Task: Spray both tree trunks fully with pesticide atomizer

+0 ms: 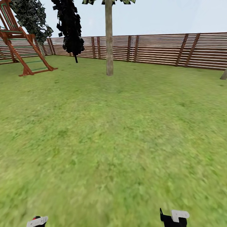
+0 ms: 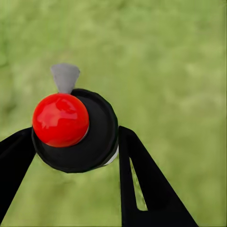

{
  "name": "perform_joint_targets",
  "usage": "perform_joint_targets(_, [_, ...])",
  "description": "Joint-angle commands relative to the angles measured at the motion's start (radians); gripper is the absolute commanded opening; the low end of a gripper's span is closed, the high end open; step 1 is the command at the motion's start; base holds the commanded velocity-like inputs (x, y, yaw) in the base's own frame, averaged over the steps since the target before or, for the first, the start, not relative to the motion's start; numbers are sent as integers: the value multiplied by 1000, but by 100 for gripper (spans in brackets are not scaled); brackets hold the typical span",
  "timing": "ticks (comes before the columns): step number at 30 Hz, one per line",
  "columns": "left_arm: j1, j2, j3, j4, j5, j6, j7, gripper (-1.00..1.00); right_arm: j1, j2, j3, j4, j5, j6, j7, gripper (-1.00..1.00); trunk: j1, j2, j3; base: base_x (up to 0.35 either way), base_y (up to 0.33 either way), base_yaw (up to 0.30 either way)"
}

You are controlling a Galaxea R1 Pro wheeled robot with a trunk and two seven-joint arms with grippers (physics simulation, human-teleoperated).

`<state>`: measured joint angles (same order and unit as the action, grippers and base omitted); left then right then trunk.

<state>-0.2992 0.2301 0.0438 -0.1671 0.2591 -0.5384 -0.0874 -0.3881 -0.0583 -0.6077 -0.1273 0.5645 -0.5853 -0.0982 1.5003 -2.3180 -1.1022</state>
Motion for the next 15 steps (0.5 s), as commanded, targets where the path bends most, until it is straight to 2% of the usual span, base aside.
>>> perform_joint_targets(1, [0, 0, 1, 0, 0, 0, 0, -100, 0, 0, 0, 0, 0, 0, 0, 100, 0, 0, 0, 343, 0, 0])
perform_joint_targets(7, [0, 0, -1, 0, 0, 0, 0, -100, 0, 2, 0, 7, -2, 1, -3, 100, 0, 0, 0, 343, 0, 0])
perform_joint_targets(12, [0, -1, -1, 0, 0, 0, 0, -100, 0, 5, -1, 91, -4, 6, -3, 100, 0, 0, 0, 343, 0, 0])
perform_joint_targets(15, [0, -1, 0, 0, 0, 0, 0, -100, 12, 10, -2, 100, -5, 10, -5, 100, 0, 0, 0, 343, 0, 0])
